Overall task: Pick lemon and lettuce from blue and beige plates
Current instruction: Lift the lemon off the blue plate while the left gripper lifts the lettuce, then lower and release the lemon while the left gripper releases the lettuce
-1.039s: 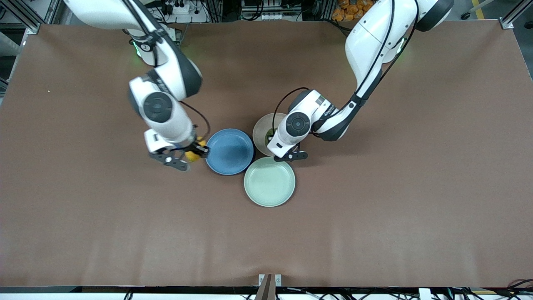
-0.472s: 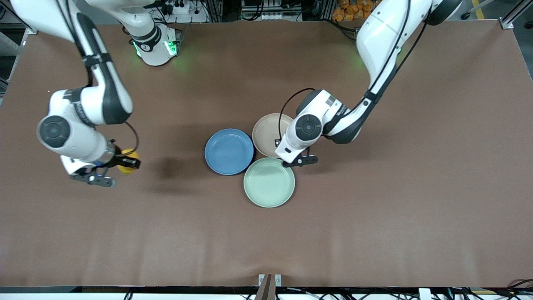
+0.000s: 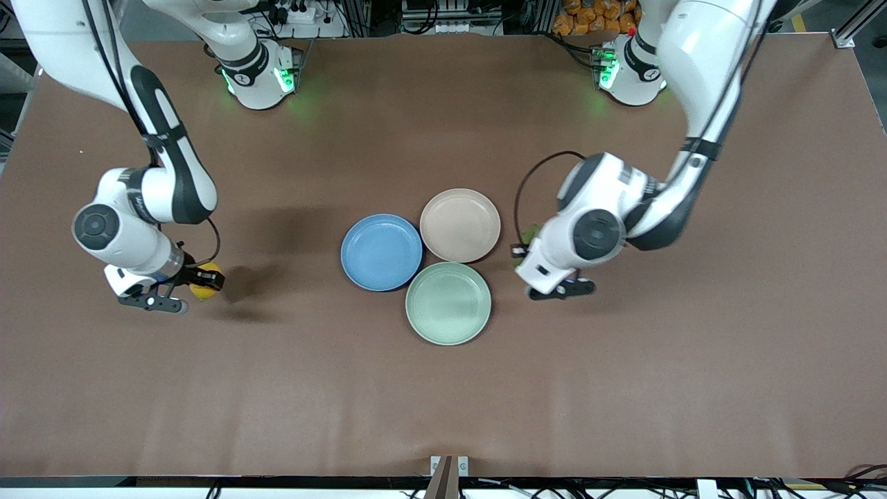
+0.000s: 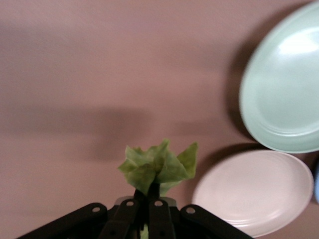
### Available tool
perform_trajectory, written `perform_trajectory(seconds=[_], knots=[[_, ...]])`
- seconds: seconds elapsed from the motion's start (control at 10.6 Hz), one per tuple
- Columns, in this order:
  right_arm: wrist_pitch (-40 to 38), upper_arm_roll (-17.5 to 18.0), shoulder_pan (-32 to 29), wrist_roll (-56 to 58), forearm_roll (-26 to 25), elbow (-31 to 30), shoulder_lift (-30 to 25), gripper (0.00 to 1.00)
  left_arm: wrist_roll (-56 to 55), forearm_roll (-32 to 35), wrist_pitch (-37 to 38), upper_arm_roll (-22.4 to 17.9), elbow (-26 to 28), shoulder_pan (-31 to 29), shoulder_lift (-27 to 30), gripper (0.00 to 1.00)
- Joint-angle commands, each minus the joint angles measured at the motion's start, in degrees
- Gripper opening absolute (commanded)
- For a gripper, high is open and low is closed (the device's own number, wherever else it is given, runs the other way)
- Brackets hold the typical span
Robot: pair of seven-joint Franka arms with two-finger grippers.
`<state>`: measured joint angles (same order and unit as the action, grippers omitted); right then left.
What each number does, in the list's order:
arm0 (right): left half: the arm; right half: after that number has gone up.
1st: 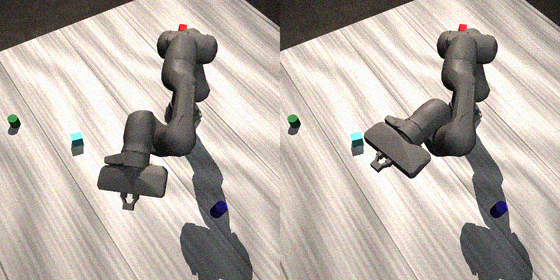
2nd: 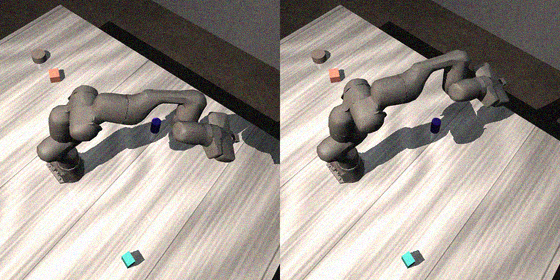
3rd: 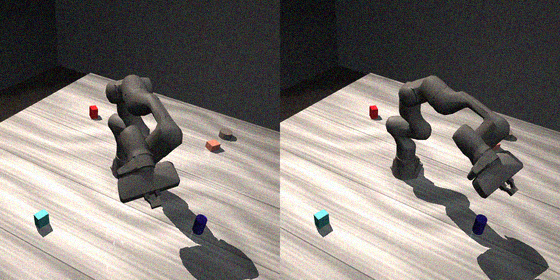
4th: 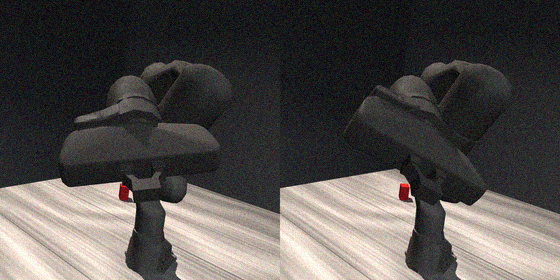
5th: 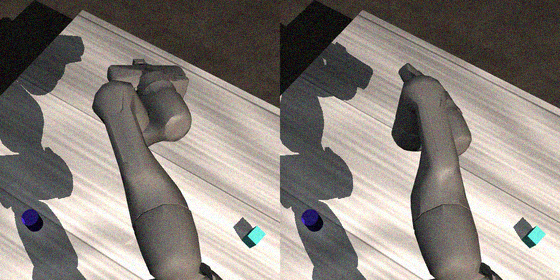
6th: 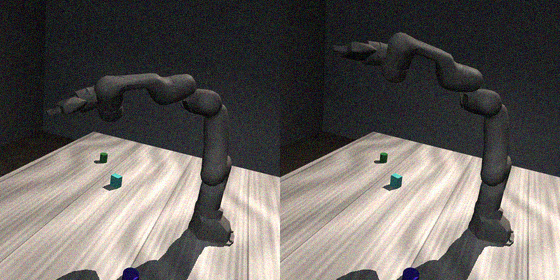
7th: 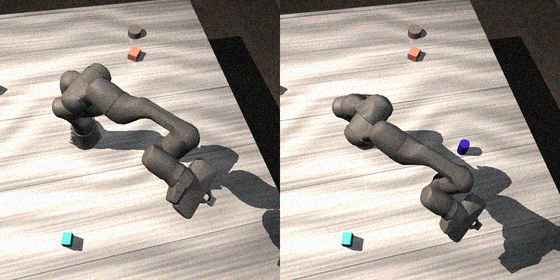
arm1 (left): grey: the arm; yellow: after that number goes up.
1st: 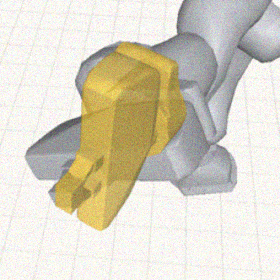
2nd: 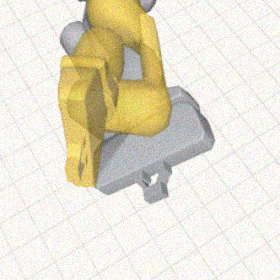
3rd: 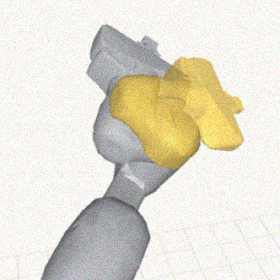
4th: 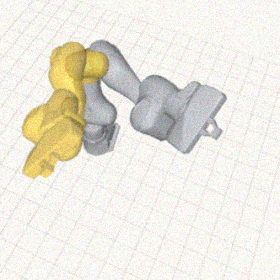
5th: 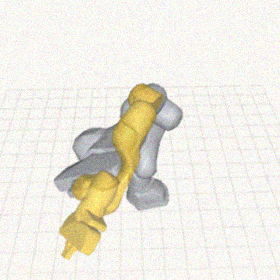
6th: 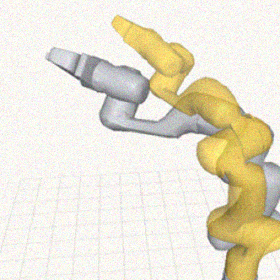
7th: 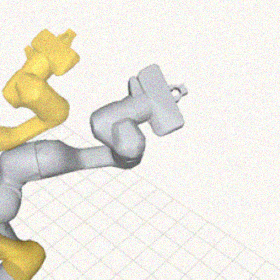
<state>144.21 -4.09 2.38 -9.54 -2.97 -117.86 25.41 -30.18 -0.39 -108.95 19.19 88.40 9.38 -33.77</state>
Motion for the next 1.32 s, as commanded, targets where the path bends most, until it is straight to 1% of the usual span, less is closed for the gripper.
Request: perform_trajectory(seconds=[0.0,0.09,0.19,0.28,0.38,0.66,0.76,0.85,0.94,1.04,1.13,1.23], knots=[[2.3,-0.12,0.17,1.46,1.48,-0.53,1.12,0.0,8.1,-0.05,0.93,0.59,1.07,-6.89,0.81,0.0],[3.09,-0.12,0.43,1.46,1.57,-0.61,1.48,0.08,10.38,0.21,0.93,0.59,1.25,-9.0,0.81,0.0],[3.01,-0.12,0.61,0.76,1.57,-0.61,1.57,0.8,11.45,0.39,0.93,0.41,1.6,-10.15,0.63,0.0],[2.14,-0.12,0.87,0.67,1.57,-0.61,1.05,1.0,13.03,0.48,0.93,-0.02,1.6,-11.56,-0.15,0.0],[-0.4,-0.12,1.31,0.32,1.57,-0.44,-0.52,1.0,13.22,0.48,0.93,0.06,1.69,-13.31,-1.03,0.0],[-12.15,-0.39,0.87,0.93,1.57,0.96,-9.12,1.0,13.13,0.39,0.67,-0.03,2.13,-13.33,-3.75,0.0],[-16.9,-0.39,0.96,0.58,1.48,2.01,-12.11,1.0,13.22,0.39,0.32,-0.12,2.04,-13.94,-4.81,0.13],[-22.25,-0.39,0.87,0.67,1.39,3.15,-15.1,1.0,13.13,0.39,0.23,-0.12,1.87,-14.03,-5.77,0.56],[-27.0,-0.39,0.61,0.67,1.39,4.3,-17.65,1.0,13.22,0.39,-0.03,-0.12,1.86,-13.95,-6.22,0.72],[-31.05,-0.39,0.26,0.67,1.39,5.53,-19.77,1.0,13.13,0.39,-0.03,-0.12,1.86,-13.86,-6.22,0.74],[-34.66,-0.39,0.0,0.67,1.39,6.93,-21.27,1.0,13.04,0.39,-0.03,-0.12,1.78,-13.77,-6.31,0.83],[-37.57,-0.39,-0.36,0.67,1.39,8.86,-21.8,1.0,12.26,0.39,-0.03,-0.12,1.69,-13.51,-6.05,1.0]])
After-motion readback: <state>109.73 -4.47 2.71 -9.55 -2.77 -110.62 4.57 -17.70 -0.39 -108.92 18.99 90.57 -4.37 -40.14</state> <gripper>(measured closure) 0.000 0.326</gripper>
